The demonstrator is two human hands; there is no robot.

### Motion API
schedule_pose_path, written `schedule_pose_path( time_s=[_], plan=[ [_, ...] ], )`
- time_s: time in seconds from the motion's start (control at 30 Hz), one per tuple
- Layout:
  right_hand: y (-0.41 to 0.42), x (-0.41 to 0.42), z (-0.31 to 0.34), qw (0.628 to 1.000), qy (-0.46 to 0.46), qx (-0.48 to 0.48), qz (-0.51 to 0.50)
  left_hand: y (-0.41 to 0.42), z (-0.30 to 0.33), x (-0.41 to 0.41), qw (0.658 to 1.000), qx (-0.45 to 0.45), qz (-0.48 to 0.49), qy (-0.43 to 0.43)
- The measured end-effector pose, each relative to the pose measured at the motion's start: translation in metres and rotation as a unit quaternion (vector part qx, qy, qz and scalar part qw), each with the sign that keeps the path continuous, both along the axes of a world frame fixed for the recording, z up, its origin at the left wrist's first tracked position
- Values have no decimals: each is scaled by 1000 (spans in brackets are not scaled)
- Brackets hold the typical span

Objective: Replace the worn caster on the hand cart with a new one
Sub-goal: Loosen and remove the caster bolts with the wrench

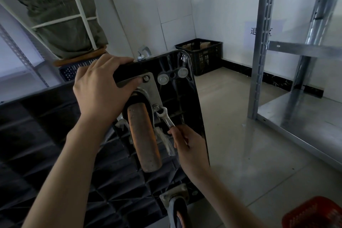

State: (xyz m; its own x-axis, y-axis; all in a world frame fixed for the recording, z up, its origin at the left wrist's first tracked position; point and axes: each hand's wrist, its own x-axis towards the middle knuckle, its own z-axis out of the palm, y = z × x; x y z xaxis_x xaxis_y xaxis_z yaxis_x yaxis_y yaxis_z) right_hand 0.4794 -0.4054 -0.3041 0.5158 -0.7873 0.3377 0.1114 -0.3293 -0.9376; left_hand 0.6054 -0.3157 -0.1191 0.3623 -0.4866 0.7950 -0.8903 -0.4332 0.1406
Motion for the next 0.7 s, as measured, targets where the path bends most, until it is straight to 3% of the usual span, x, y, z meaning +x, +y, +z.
schedule_pose_path(
  time_s=[0.43, 0.7],
  plan=[
    [-11, -6, -3, 989, 22, -123, -74, 0, 0, 0, 1000, 2, -3, 0],
    [-2, -3, -6, 988, 12, -120, -99, 0, 0, -1, 1000, 2, -5, 1]
  ],
)
